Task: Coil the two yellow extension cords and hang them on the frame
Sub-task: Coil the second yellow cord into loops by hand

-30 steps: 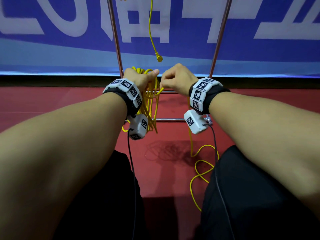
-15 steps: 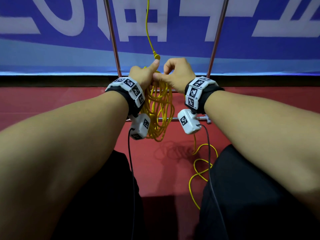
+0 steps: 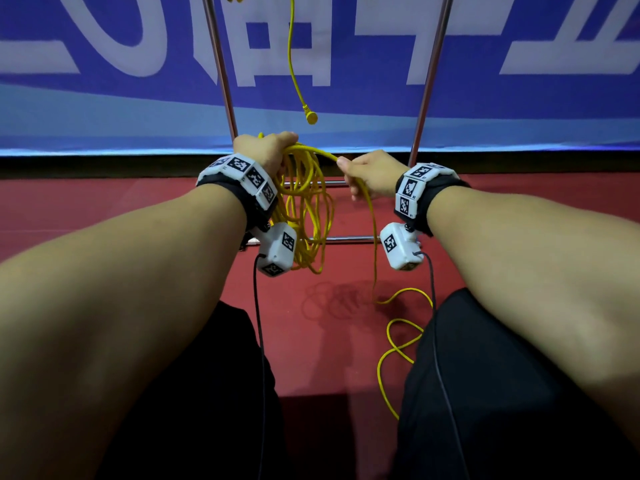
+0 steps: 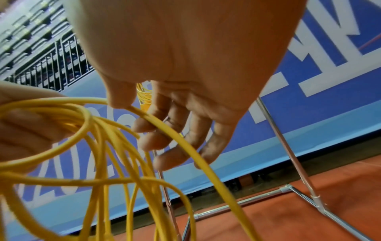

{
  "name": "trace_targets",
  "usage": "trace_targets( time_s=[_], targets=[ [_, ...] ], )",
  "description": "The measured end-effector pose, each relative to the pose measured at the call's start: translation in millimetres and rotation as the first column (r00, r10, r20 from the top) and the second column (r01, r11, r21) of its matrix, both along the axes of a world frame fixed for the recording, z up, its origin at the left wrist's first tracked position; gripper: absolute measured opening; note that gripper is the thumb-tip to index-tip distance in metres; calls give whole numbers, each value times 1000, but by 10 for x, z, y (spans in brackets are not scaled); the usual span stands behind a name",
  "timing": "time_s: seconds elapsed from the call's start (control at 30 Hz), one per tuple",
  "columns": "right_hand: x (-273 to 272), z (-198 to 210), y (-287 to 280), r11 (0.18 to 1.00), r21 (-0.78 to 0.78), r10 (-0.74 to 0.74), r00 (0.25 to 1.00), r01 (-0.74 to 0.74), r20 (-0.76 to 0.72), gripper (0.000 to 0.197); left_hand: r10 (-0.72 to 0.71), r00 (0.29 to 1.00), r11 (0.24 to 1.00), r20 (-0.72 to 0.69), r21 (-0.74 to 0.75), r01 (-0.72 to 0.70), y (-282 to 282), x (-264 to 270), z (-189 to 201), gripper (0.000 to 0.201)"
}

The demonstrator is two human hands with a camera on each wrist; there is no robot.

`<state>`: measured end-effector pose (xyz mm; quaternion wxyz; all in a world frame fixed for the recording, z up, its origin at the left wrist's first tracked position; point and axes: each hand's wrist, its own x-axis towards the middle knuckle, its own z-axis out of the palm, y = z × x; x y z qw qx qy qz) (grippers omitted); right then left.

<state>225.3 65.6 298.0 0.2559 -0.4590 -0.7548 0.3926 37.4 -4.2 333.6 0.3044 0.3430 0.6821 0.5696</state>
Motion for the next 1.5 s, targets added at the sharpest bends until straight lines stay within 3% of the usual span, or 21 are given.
trace_targets(
  time_s=[0.2, 0.33, 0.47, 0.57, 0.77, 0.83, 0.93, 1.03, 1.13, 1.3, 1.4, 1.5],
  targets=[
    [15, 124, 35, 978, 163, -119, 991, 127, -61, 40, -214, 963, 970, -164, -152, 190, -25, -35, -24, 20],
    [-35, 154, -20, 974, 223, -23, 999, 29, -28, 39, -220, 975, 955, 41, -195, 224, -30, -42, -52, 30],
    [-118, 168, -79, 971, 238, 4, 1000, -7, 12, 35, -279, 960, 938, 26, -209, 278, -54, 58, -67, 35],
    [-226, 177, -128, 964, 257, 53, 998, -59, 29, 31, -266, 963, 948, -47, -192, 252, -30, 123, -68, 40],
    [-256, 171, -160, 962, 274, 17, 1000, -18, 6, 30, -169, 978, 976, -125, -161, 148, 51, 123, -99, 41],
    [-201, 149, -140, 969, 245, 25, 1000, -28, 16, 30, -138, 980, 981, -144, -154, 115, 61, 102, -92, 51],
    [-108, 94, -76, 978, 196, 51, 991, -75, 127, 26, -100, 986, 988, -130, -128, 83, 54, 71, -60, 58],
    [-3, 9, -48, 983, 163, 38, 970, -79, 240, 33, -45, 994, 995, -104, -91, 35, 45, 11, -43, 45],
    [46, -43, -31, 997, 59, 36, 992, -44, 123, 38, -33, 995, 996, -90, -87, 26, 43, -24, -53, 38],
    [10, 50, 18, 991, 83, -110, 994, 109, 13, 33, -98, 992, 987, -81, -133, 86, 35, -31, -81, 34],
    [16, 161, -26, 987, 80, -138, 988, 143, -64, 25, -120, 991, 980, -53, -164, 110, 24, -32, -104, 41],
    [-65, 211, -91, 988, 130, -80, 996, 84, -35, 21, -124, 991, 975, -53, -195, 112, 7, 4, -106, 55]
  ],
)
